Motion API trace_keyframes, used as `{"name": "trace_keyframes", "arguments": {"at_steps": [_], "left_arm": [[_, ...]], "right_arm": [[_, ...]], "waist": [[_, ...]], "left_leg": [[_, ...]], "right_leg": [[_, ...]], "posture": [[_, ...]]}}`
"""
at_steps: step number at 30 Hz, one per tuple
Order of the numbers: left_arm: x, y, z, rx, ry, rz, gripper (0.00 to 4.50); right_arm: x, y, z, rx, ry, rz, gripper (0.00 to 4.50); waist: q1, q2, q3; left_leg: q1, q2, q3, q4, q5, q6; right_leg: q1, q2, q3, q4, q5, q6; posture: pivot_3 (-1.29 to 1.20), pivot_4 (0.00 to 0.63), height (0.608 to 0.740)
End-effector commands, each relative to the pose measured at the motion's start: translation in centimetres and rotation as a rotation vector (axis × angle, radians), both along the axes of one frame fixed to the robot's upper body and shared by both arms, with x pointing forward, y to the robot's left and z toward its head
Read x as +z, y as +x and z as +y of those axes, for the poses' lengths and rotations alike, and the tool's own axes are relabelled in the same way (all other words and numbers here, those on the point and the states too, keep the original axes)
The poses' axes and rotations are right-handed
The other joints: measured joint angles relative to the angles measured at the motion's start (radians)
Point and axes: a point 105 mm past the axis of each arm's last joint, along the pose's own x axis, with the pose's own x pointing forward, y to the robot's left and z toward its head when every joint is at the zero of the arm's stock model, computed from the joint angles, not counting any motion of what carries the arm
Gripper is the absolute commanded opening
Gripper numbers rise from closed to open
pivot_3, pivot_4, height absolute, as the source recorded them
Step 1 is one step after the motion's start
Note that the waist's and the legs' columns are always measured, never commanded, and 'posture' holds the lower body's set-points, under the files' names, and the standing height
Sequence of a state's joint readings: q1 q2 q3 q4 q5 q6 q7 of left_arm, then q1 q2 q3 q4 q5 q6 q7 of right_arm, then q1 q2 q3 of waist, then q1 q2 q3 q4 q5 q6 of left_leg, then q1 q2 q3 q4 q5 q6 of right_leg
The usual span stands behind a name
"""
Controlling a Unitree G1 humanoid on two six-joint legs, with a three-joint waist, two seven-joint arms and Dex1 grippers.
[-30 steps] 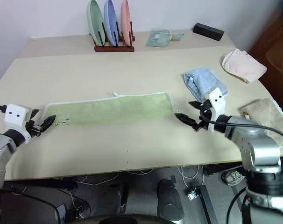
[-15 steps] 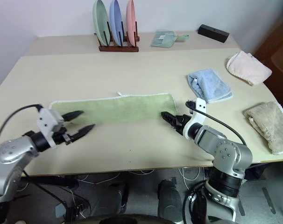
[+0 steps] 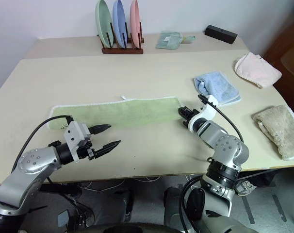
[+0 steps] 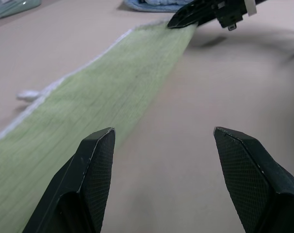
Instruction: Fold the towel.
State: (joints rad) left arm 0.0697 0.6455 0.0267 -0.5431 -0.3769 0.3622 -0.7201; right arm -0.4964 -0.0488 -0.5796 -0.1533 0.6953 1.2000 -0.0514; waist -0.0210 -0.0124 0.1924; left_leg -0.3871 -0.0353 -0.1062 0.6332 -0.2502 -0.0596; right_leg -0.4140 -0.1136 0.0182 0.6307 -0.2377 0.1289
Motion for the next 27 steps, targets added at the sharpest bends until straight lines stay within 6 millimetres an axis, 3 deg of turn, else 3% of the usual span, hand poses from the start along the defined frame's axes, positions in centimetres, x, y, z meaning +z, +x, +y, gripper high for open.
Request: {"name": "trace_keyframes", "arguments": {"at_steps": [1, 5, 7, 9, 12, 16, 19, 23, 27], "left_arm": [[0.5, 0.4, 0.2, 0.018, -0.003, -0.043, 3.32], [0.2, 0.8, 0.4, 0.023, 0.003, -0.047, 3.32], [0.2, 1.1, 0.5, 0.028, 0.006, -0.051, 3.32], [0.1, 1.4, 0.6, 0.036, 0.011, -0.061, 3.32], [0.1, 1.7, 0.7, 0.041, 0.015, -0.069, 3.32], [0.3, 1.9, 1.0, 0.058, 0.014, -0.08, 3.32], [0.3, 1.8, 0.9, 0.062, 0.013, -0.081, 3.32], [0.2, 1.6, 0.8, 0.078, 0.01, -0.083, 3.32], [0.1, 1.3, 0.8, 0.089, 0.007, -0.079, 3.32]], "right_arm": [[4.2, -0.3, -2.9, -0.043, -0.085, -0.157, 0.05], [7.0, -1.2, -5.5, -0.032, -0.205, -0.236, 0.05], [8.5, -1.5, -5.5, 0.014, -0.275, -0.284, 0.05], [9.8, -1.8, -3.9, 0.121, -0.369, -0.344, 0.05], [10.5, -2.9, 1.2, 0.393, -0.523, -0.443, 0.05], [8.6, -4.4, 6.4, 0.684, -0.704, -0.503, 0.05], [6.4, -3.5, 8.7, 0.719, -0.687, -0.46, 0.05], [4.0, -2.0, 9.6, 0.698, -0.702, -0.403, 0.05], [3.2, -1.7, 9.7, 0.693, -0.707, -0.392, 0.05]], "waist": [[0.005, 0.0, 0.0], [0.004, 0.0, 0.0], [0.0, 0.0, 0.0], [-0.003, 0.001, 0.001], [-0.016, 0.001, 0.0], [-0.021, 0.0, 0.0], [-0.02, 0.0, 0.0], [-0.015, 0.0, 0.0], [-0.009, 0.0, 0.0]], "left_leg": [[0.0, 0.0, 0.0, 0.0, 0.0, 0.0], [-0.001, 0.0, 0.0, 0.0, 0.0, 0.0], [-0.001, 0.0, 0.0, 0.0, 0.0, 0.0], [-0.001, 0.0, 0.0, 0.0, 0.0, 0.0], [0.0, 0.001, 0.0, -0.001, 0.0, 0.0], [-0.001, 0.001, 0.0, -0.001, 0.0, 0.0], [-0.001, 0.001, -0.001, 0.0, 0.0, 0.0], [-0.002, 0.0, -0.001, 0.0, 0.0, 0.0], [-0.003, 0.0, -0.001, 0.0, 0.0, 0.0]], "right_leg": [[0.0, 0.0, 0.0, 0.0, 0.0, 0.0], [0.0, 0.0, 0.0, -0.001, -0.001, -0.001], [0.0, 0.0, -0.001, -0.001, -0.001, -0.001], [0.0, 0.0, -0.001, -0.001, -0.001, -0.001], [0.0, 0.0, 0.0, -0.001, -0.001, -0.001], [0.0, 0.0, -0.001, -0.001, -0.001, -0.001], [0.0, 0.0, -0.001, -0.002, -0.001, 0.0], [0.0, 0.0, -0.001, -0.002, -0.001, 0.0], [-0.002, 0.0, -0.001, -0.002, 0.0, 0.0]], "posture": [[0.0, 0.15, 0.74], [0.0, 0.15, 0.74], [0.0, 0.15, 0.74], [0.0, 0.15, 0.74], [0.0, 0.15, 0.74], [0.0, 0.15, 0.74], [0.0, 0.15, 0.74], [0.0, 0.15, 0.74], [0.0, 0.15, 0.74]]}}
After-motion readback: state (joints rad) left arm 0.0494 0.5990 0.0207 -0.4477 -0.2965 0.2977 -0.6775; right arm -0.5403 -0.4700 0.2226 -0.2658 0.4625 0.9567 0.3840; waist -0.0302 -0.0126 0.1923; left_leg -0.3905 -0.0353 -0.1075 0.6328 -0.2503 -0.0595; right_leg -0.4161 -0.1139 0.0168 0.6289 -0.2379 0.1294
